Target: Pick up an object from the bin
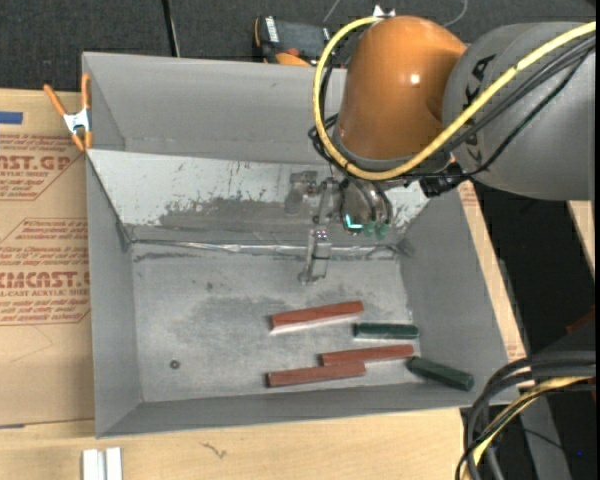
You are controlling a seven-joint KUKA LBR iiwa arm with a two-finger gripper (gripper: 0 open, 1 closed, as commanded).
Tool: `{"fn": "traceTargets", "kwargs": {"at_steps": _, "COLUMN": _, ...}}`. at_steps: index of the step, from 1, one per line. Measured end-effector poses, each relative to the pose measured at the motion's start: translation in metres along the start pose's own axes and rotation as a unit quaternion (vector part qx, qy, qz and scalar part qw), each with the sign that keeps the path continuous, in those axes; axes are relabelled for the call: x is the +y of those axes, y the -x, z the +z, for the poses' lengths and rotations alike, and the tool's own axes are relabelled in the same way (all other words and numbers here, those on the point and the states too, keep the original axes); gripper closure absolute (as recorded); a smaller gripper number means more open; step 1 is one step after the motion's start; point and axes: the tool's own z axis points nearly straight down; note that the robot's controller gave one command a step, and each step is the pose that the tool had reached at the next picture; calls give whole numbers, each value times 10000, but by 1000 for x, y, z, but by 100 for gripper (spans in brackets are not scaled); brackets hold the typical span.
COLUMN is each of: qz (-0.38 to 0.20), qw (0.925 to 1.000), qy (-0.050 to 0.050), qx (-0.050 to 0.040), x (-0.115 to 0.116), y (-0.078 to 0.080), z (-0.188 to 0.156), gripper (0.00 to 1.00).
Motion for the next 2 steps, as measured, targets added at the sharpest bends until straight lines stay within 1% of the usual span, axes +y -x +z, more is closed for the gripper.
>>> {"fn": "traceTargets", "kwargs": {"at_steps": 1, "qz": -95, "qw": 10000, "qy": -2, "qx": 4, "x": -43, "y": -19, "z": 168, "gripper": 0}}
{"fn": "traceTargets", "kwargs": {"at_steps": 2, "qz": -101, "qw": 9999, "qy": 2, "qx": -28, "x": -42, "y": -16, "z": 163, "gripper": 100}}
